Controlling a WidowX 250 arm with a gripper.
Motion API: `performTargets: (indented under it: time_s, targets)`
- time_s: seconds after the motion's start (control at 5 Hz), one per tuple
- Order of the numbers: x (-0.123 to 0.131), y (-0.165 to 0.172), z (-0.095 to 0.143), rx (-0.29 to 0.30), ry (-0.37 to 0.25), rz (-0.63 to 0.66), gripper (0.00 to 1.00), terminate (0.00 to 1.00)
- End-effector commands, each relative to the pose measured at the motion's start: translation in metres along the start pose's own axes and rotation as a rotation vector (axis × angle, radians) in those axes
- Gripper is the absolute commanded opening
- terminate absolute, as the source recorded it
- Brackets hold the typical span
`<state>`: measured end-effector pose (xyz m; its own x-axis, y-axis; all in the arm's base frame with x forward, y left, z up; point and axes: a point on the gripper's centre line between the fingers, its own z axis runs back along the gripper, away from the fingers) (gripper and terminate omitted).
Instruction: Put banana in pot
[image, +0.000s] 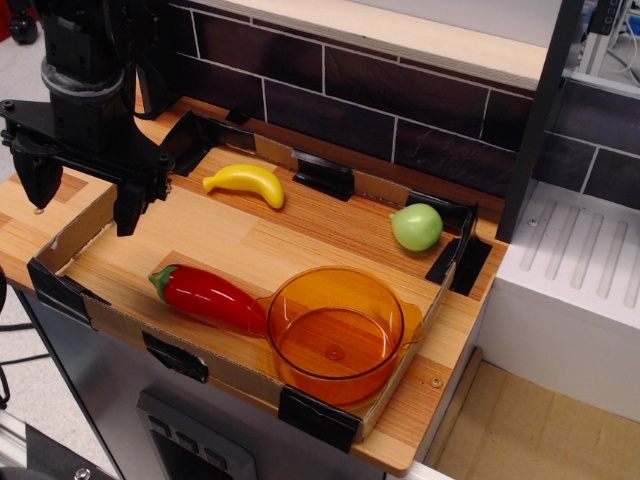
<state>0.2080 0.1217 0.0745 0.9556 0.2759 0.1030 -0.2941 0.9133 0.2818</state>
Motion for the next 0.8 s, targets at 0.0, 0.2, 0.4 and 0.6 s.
performTargets:
  time_s: [0.0, 0.2, 0.4, 0.6]
  targets:
    - [0.0, 0.0, 0.0, 0.0, 0.0, 0.0, 1.0, 0.0]
    - [0.026, -0.006, 0.018, -0.082, 0.03, 0.125, 1.0, 0.0]
    - [0.048, -0.007, 0.031, -0.136, 0.056, 0.177, 1.0, 0.0]
    - [0.074, -0.007, 0.037, -0.199, 0.015, 0.4, 1.0, 0.0]
